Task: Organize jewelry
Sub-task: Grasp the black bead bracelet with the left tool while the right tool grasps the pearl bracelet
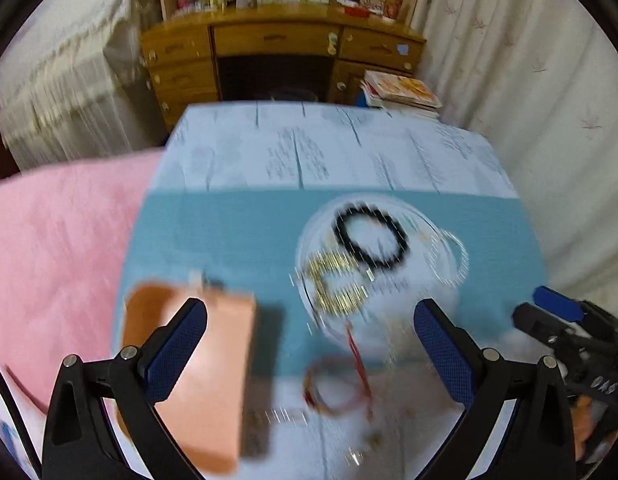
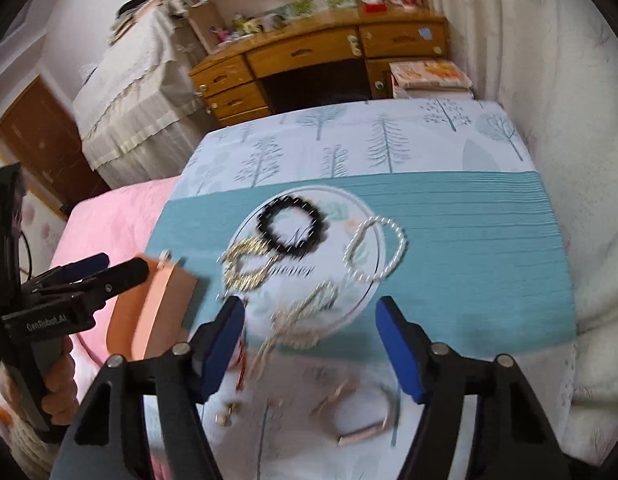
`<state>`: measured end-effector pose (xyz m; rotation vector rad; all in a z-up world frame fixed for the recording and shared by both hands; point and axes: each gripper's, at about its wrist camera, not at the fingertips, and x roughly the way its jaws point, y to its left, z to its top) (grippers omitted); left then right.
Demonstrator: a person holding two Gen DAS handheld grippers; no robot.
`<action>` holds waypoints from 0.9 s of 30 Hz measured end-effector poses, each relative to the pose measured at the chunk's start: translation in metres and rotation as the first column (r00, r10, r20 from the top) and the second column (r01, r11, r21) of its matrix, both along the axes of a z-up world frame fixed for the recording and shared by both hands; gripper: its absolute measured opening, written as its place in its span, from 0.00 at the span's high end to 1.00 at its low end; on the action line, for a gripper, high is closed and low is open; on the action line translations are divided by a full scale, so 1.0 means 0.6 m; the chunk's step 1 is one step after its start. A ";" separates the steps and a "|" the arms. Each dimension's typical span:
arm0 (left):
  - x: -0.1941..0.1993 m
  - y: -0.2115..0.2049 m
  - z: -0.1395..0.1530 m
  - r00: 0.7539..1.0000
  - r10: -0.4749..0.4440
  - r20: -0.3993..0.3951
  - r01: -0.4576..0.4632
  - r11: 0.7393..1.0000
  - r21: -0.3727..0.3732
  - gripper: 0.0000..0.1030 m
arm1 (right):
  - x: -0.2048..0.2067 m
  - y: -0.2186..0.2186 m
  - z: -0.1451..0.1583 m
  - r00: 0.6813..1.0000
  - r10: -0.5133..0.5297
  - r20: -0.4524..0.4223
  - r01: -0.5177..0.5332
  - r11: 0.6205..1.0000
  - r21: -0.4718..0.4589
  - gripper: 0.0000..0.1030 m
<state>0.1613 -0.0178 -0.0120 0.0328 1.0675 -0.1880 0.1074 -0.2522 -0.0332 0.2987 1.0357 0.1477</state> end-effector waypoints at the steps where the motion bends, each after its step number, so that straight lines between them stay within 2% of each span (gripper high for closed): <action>1: 0.022 -0.007 -0.007 1.000 0.007 -0.007 -0.007 1.000 0.018 0.01 | 0.014 -0.009 -0.008 1.000 -0.017 -0.013 0.017 1.000 -0.003 0.39; 4: 0.085 -0.023 -0.035 0.998 0.015 -0.054 -0.014 1.000 0.022 0.01 | 0.066 -0.034 -0.044 0.995 -0.059 -0.077 0.059 0.998 -0.013 0.48; 6: 0.123 -0.032 -0.061 0.997 0.019 -0.080 -0.018 1.000 0.010 0.01 | 0.095 -0.051 -0.074 0.988 -0.087 -0.129 0.085 0.996 -0.021 0.58; 8: 0.158 -0.043 -0.091 0.993 0.024 -0.116 -0.024 1.000 -0.002 0.10 | 0.116 -0.061 -0.098 0.982 -0.098 -0.162 0.094 0.995 -0.029 0.61; 13: 0.207 -0.065 -0.155 0.977 0.048 -0.209 -0.051 0.999 -0.009 0.11 | 0.146 -0.067 -0.134 0.975 -0.107 -0.196 0.093 0.992 -0.083 0.67; 15: 0.216 -0.074 -0.171 0.973 0.047 -0.224 -0.047 0.999 0.004 0.16 | 0.149 -0.063 -0.142 0.973 -0.105 -0.205 0.086 0.992 -0.097 0.68; 17: 0.222 -0.084 -0.185 0.968 0.028 -0.250 -0.030 1.000 -0.002 0.30 | 0.155 -0.059 -0.152 0.971 -0.095 -0.218 0.071 0.991 -0.112 0.72; 19: 0.227 -0.090 -0.195 0.964 0.014 -0.264 -0.018 1.000 -0.011 0.38 | 0.160 -0.058 -0.157 0.972 -0.091 -0.216 0.065 0.990 -0.123 0.75; 21: 0.228 -0.097 -0.200 0.963 0.015 -0.267 -0.015 1.000 -0.001 0.43 | 0.163 -0.058 -0.157 0.973 -0.094 -0.209 0.065 0.988 -0.143 0.77; 23: 0.231 -0.097 -0.205 0.962 0.011 -0.272 -0.014 1.000 -0.010 0.56 | 0.165 -0.057 -0.157 0.975 -0.097 -0.202 0.067 0.986 -0.154 0.79; 24: 0.232 -0.098 -0.209 0.960 0.010 -0.280 -0.015 1.000 -0.016 0.59 | 0.165 -0.055 -0.158 0.975 -0.098 -0.200 0.066 0.985 -0.159 0.80; 25: 0.232 -0.099 -0.208 0.965 0.007 -0.262 -0.013 1.000 -0.018 0.64 | 0.165 -0.056 -0.158 0.975 -0.101 -0.197 0.068 0.984 -0.167 0.81; 26: 0.234 -0.102 -0.211 0.965 -0.004 -0.264 -0.004 1.000 -0.028 0.74 | 0.164 -0.055 -0.158 0.975 -0.104 -0.196 0.070 0.983 -0.172 0.84; 27: 0.235 -0.104 -0.212 0.966 -0.005 -0.257 0.000 1.000 -0.019 0.76 | 0.164 -0.056 -0.158 0.975 -0.109 -0.194 0.074 0.981 -0.180 0.88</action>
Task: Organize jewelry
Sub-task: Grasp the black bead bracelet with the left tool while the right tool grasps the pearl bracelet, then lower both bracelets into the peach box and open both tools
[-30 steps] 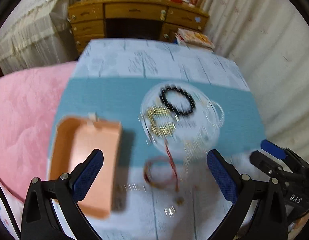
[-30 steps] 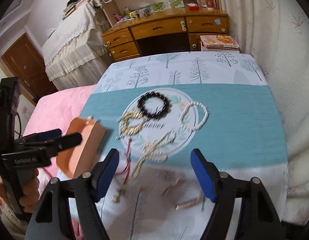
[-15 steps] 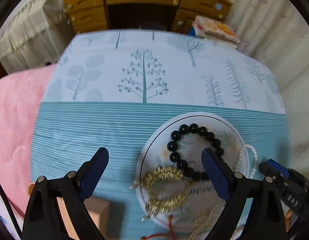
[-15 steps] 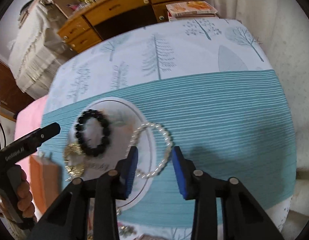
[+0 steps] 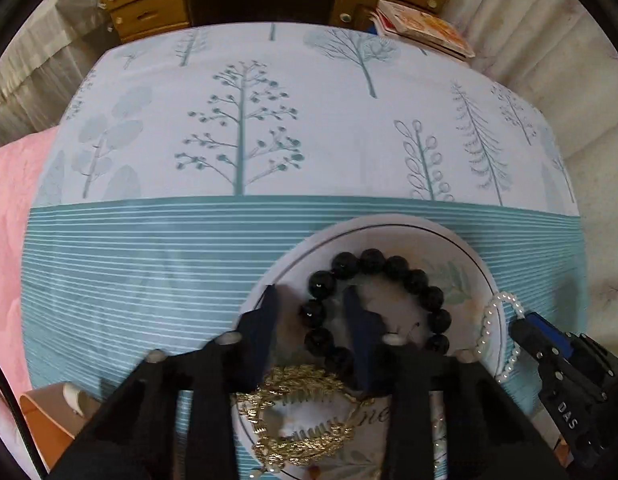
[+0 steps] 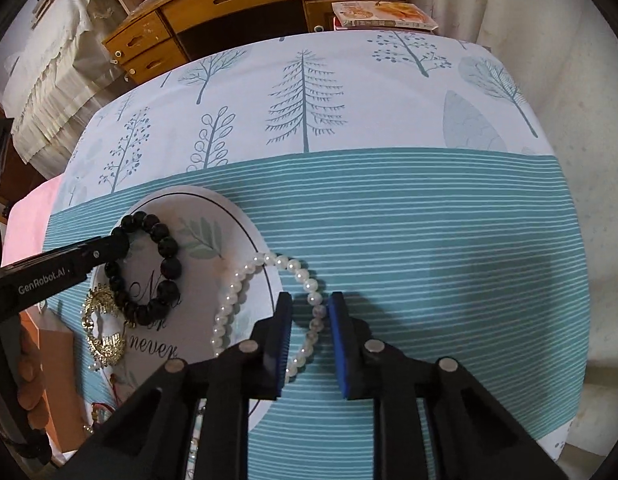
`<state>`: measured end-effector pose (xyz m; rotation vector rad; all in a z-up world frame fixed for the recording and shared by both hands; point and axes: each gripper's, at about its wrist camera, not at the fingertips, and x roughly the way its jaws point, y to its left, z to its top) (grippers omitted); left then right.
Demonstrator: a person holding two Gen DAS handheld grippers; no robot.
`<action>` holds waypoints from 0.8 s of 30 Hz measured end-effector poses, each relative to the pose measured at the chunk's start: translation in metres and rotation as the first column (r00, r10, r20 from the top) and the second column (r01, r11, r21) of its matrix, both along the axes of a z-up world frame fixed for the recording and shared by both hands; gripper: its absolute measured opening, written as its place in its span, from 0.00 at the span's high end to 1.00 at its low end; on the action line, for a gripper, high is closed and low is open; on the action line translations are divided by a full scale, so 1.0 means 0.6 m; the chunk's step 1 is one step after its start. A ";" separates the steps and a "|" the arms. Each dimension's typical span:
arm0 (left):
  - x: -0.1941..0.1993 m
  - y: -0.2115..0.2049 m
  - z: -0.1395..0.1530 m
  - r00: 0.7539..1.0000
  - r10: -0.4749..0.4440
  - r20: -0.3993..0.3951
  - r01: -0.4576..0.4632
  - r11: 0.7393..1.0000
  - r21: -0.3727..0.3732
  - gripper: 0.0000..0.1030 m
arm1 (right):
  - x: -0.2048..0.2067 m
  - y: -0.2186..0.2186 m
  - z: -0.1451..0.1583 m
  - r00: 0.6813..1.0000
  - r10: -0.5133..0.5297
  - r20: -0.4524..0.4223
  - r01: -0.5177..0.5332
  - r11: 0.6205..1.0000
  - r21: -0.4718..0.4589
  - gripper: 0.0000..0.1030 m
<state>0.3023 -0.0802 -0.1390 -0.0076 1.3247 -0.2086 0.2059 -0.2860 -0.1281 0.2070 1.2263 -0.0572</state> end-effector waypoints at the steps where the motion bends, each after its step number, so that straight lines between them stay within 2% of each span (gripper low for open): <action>1: -0.002 -0.004 -0.001 1.000 -0.012 0.005 0.012 1.000 0.011 0.85 | 0.000 -0.001 0.000 1.000 -0.002 0.002 0.002 1.000 -0.001 0.91; 5: -0.001 -0.019 -0.002 1.000 -0.013 0.023 0.012 1.000 0.025 0.88 | -0.007 -0.001 -0.001 1.000 -0.001 0.003 0.001 1.000 0.017 0.93; 8: -0.014 -0.005 0.018 0.999 0.004 0.051 -0.004 1.000 -0.010 0.88 | -0.022 0.001 0.012 1.000 -0.002 0.025 0.001 1.000 0.029 0.93; 11: -0.039 0.018 0.066 0.995 0.018 0.101 -0.012 0.998 -0.065 0.88 | -0.042 0.007 0.042 0.997 0.003 0.071 -0.005 0.999 0.039 0.93; 14: -0.080 0.050 0.134 0.983 0.027 0.179 -0.005 0.993 -0.121 0.88 | -0.062 0.017 0.078 0.992 0.004 0.128 -0.012 0.998 0.061 0.93; 19: -0.149 0.119 0.227 0.957 0.053 0.284 -0.009 0.988 -0.152 0.88 | -0.107 0.048 0.143 0.974 0.028 0.223 -0.050 0.994 0.094 0.93; 24: -0.223 0.205 0.274 0.940 0.082 0.333 -0.030 0.987 -0.160 0.88 | -0.147 0.100 0.183 0.953 0.086 0.290 -0.123 0.986 0.109 0.93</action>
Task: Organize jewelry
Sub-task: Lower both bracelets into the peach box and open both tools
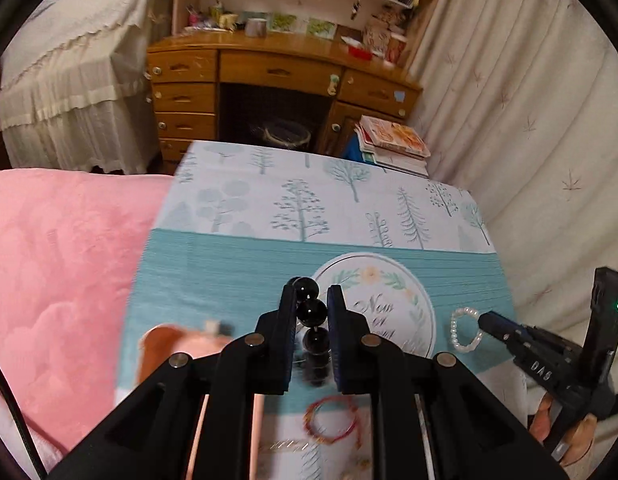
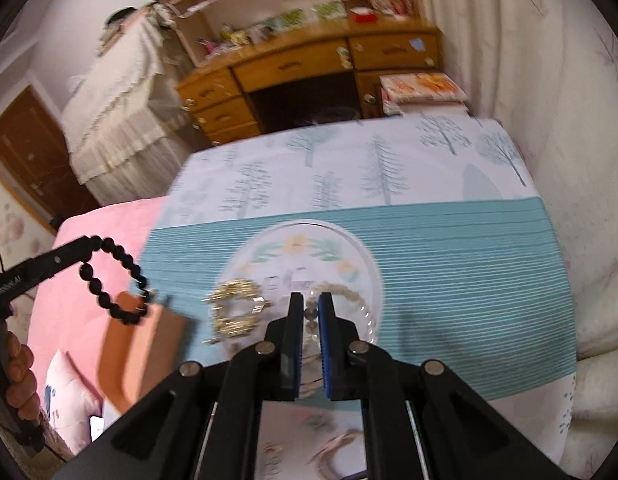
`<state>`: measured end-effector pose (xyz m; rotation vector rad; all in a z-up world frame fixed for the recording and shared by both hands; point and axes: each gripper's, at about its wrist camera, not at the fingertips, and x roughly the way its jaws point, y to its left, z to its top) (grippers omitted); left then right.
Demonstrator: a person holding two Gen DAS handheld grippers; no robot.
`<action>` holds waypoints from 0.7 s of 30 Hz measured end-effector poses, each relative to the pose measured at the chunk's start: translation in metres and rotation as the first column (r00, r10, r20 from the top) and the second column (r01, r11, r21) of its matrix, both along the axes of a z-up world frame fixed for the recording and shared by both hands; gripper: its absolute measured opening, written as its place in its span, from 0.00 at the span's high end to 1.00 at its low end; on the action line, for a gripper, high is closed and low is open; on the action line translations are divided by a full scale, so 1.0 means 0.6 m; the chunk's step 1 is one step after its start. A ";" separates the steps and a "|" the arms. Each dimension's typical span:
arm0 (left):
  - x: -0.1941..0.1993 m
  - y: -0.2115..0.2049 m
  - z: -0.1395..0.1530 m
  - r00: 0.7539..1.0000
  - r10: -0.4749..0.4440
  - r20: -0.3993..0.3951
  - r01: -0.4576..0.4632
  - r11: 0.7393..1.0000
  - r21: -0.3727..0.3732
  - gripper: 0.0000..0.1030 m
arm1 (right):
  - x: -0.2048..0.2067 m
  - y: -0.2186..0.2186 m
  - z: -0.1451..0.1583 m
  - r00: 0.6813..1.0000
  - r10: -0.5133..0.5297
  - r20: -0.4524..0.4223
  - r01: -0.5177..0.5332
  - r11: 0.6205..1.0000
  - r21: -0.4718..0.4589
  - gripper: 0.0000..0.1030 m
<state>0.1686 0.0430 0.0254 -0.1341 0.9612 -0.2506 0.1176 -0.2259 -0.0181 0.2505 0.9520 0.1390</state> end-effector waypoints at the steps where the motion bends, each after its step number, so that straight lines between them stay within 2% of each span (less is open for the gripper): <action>1: -0.016 0.019 0.000 1.000 0.013 0.002 -0.013 1.000 0.003 0.88 | -0.009 0.016 0.008 1.000 0.025 0.013 -0.025 1.000 0.010 0.93; 6: -0.075 0.086 -0.042 0.997 0.073 -0.020 -0.072 0.997 0.004 0.88 | -0.041 0.094 0.026 0.990 0.130 0.048 -0.132 0.990 0.040 0.93; 10: -0.114 0.126 -0.103 0.988 0.152 -0.037 -0.150 0.988 0.039 0.88 | -0.052 0.161 0.032 0.973 0.223 0.054 -0.226 0.973 0.045 0.93; 15: -0.139 0.155 -0.190 0.970 0.218 -0.112 -0.216 0.976 0.032 0.87 | -0.065 0.238 0.031 0.948 0.313 0.050 -0.315 0.948 0.040 0.93; 18: -0.158 0.163 -0.220 0.959 0.259 -0.112 -0.256 0.966 0.037 0.85 | -0.068 0.285 0.032 0.935 0.350 0.058 -0.352 0.936 0.023 0.93; 19: -0.164 0.165 -0.225 0.955 0.278 -0.104 -0.275 0.961 0.037 0.73 | -0.067 0.299 0.031 0.931 0.361 0.059 -0.363 0.932 0.026 0.93; 20: -0.170 0.168 -0.229 0.949 0.299 -0.098 -0.296 0.954 0.039 0.55 | -0.066 0.308 0.031 0.929 0.366 0.061 -0.368 0.930 0.027 0.93; 21: -0.177 0.171 -0.233 0.943 0.318 -0.093 -0.316 0.948 0.036 0.46 | -0.063 0.322 0.031 0.927 0.369 0.066 -0.371 0.928 0.021 0.93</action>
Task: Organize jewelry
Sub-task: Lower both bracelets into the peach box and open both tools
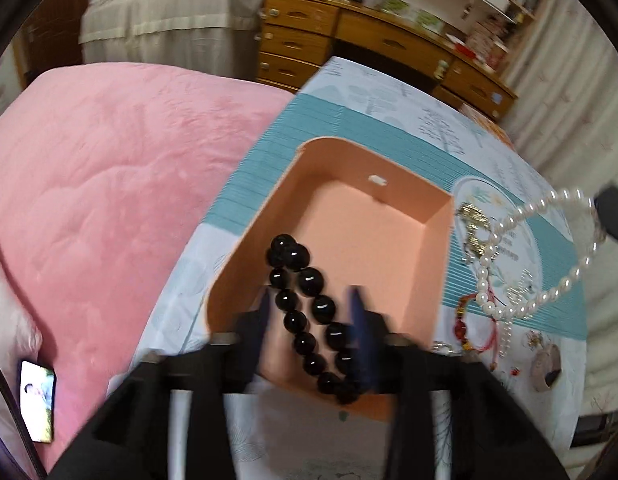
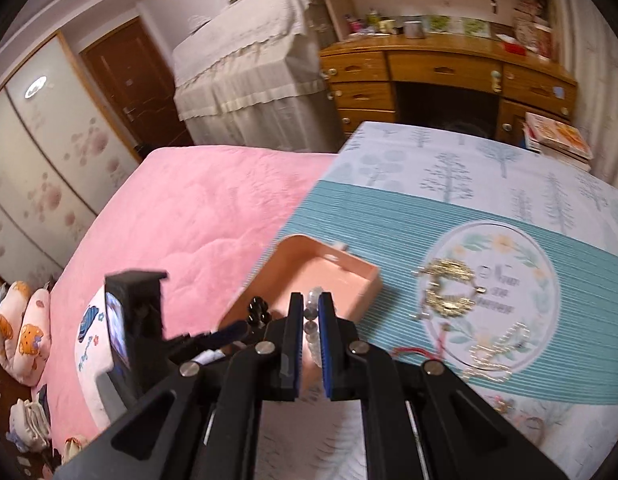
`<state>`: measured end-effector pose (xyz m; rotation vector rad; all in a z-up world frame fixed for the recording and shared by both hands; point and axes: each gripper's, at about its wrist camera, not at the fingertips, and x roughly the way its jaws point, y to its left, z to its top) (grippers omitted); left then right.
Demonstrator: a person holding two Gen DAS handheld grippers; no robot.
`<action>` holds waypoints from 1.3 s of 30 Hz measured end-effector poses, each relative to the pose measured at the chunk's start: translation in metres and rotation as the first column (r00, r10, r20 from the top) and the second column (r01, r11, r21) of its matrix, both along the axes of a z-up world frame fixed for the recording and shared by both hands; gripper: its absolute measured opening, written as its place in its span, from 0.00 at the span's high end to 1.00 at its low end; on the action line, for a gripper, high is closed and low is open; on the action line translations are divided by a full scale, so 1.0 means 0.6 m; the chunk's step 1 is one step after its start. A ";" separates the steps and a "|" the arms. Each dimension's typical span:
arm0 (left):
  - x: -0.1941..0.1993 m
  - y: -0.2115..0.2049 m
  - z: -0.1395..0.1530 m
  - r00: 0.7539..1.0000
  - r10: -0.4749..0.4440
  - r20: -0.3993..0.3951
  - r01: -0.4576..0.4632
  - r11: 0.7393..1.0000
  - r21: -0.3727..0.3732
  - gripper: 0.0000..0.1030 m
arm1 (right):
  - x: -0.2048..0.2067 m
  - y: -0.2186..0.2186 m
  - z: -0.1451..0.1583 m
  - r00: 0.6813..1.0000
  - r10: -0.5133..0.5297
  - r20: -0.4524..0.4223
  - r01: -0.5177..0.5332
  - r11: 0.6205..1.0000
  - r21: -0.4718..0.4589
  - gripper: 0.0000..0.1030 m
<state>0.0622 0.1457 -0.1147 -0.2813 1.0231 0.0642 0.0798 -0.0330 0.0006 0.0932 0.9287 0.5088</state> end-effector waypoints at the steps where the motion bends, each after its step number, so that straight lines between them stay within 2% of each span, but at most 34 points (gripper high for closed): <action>1: -0.008 0.003 -0.003 1.000 0.019 0.013 -0.019 1.000 -0.004 0.36 | 0.004 0.011 -0.001 1.000 0.001 0.006 -0.001 1.000 -0.005 0.93; 3: -0.015 0.004 -0.001 0.999 0.021 0.045 -0.021 1.000 0.007 0.36 | 0.014 0.030 -0.005 1.000 -0.005 0.010 0.005 1.000 -0.012 0.93; 4: -0.018 0.001 0.001 0.998 0.017 0.054 -0.019 0.999 0.037 0.35 | 0.020 0.037 -0.007 1.000 -0.010 0.010 0.010 1.000 -0.018 0.93; 6: -0.024 -0.002 0.007 0.997 0.010 0.079 -0.015 0.998 0.066 0.30 | 0.030 0.050 -0.014 1.000 -0.020 0.011 0.020 0.999 -0.029 0.93; 8: -0.028 -0.003 0.013 0.994 0.009 0.113 -0.018 0.996 0.083 0.18 | 0.040 0.062 -0.024 0.999 -0.029 0.014 0.030 0.998 -0.047 0.93; 10: -0.033 0.002 0.019 0.989 0.023 0.146 -0.039 0.994 0.106 0.15 | 0.049 0.073 -0.039 0.999 -0.048 0.005 0.048 0.996 -0.069 0.93; 13: -0.034 0.017 0.021 0.985 0.041 0.170 -0.057 0.994 0.092 0.15 | 0.059 0.081 -0.066 0.997 -0.069 -0.028 0.066 0.993 -0.103 0.92; 16: -0.029 0.031 0.016 0.986 0.062 0.154 -0.073 0.995 0.066 0.15 | 0.063 0.086 -0.090 0.994 -0.082 -0.073 0.073 0.990 -0.117 0.91; 19: -0.024 0.039 0.011 0.988 0.076 0.135 -0.084 0.995 0.055 0.15 | 0.054 0.086 -0.101 0.993 -0.087 -0.077 0.077 0.989 -0.126 0.87; 24: -0.026 0.036 0.014 0.987 0.076 0.142 -0.085 0.995 0.060 0.15 | 0.024 0.074 -0.093 0.995 -0.091 -0.045 0.084 0.989 -0.124 0.61; 25: -0.027 0.034 0.015 0.987 0.074 0.144 -0.084 0.994 0.065 0.15 | 0.014 0.067 -0.089 0.996 -0.085 -0.036 0.080 0.990 -0.120 0.59; 30: -0.034 0.020 0.022 0.985 0.062 0.160 -0.074 0.995 0.072 0.15 | -0.014 0.035 -0.071 0.996 -0.086 -0.020 0.084 0.992 -0.096 0.57; 35: -0.045 0.002 0.033 0.984 0.039 0.174 -0.052 0.996 0.073 0.15 | -0.038 -0.012 -0.055 0.993 -0.122 -0.011 0.121 0.992 -0.034 0.57; 38: -0.054 -0.012 0.046 0.980 0.019 0.197 -0.035 0.996 0.078 0.15 | -0.057 -0.042 -0.049 0.986 -0.165 0.028 0.166 0.986 -0.024 0.57; 39: -0.057 -0.017 0.050 0.979 0.011 0.204 -0.027 0.997 0.078 0.15 | -0.067 -0.055 -0.046 0.979 -0.195 0.065 0.198 0.980 -0.036 0.57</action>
